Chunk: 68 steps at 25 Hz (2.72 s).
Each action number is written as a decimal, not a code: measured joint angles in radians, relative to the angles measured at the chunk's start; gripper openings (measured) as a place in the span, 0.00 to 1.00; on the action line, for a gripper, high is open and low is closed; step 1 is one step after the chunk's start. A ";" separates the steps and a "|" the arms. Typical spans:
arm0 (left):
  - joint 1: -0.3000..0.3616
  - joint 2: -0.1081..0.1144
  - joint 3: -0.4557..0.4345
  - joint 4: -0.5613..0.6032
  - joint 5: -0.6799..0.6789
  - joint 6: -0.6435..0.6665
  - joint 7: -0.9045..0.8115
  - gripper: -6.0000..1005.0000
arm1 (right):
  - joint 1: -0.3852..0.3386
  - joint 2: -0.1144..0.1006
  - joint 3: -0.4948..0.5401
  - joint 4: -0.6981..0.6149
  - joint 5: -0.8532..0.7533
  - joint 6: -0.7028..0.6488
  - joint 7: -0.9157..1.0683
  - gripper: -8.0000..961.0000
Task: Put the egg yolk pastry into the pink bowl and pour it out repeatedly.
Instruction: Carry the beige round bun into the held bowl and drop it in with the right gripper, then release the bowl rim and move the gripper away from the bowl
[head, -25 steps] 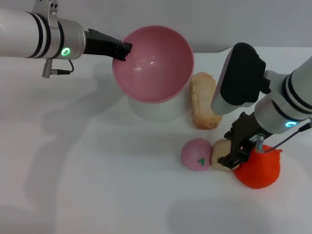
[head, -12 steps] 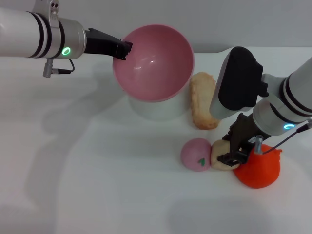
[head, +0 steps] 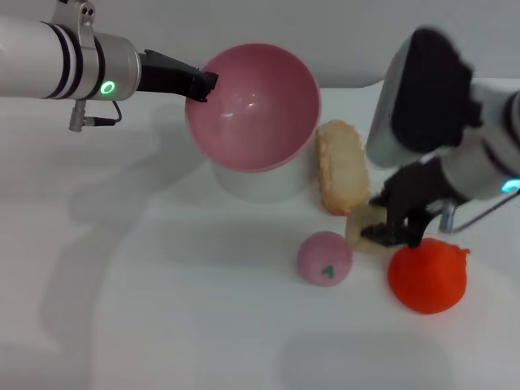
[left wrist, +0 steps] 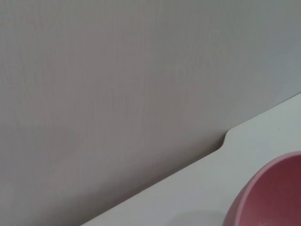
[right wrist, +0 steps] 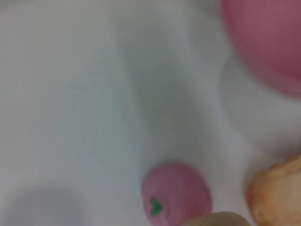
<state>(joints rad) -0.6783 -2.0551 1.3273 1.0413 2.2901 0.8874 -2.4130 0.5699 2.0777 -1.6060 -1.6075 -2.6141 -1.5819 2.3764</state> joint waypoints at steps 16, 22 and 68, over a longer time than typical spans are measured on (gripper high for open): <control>0.006 -0.002 0.023 0.000 0.000 0.010 0.000 0.05 | -0.003 0.004 0.124 -0.369 0.100 0.146 -0.015 0.33; 0.005 -0.003 0.037 0.009 0.000 0.012 0.000 0.05 | 0.020 0.001 0.052 -0.176 0.104 0.323 0.003 0.29; -0.058 0.012 -0.166 0.013 0.192 0.311 -0.073 0.05 | -0.324 0.000 0.511 1.240 2.374 -0.211 -2.087 0.76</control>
<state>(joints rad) -0.7359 -2.0434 1.1617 1.0541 2.4821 1.1984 -2.4860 0.2459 2.0781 -1.0952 -0.3675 -0.2404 -1.7932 0.2895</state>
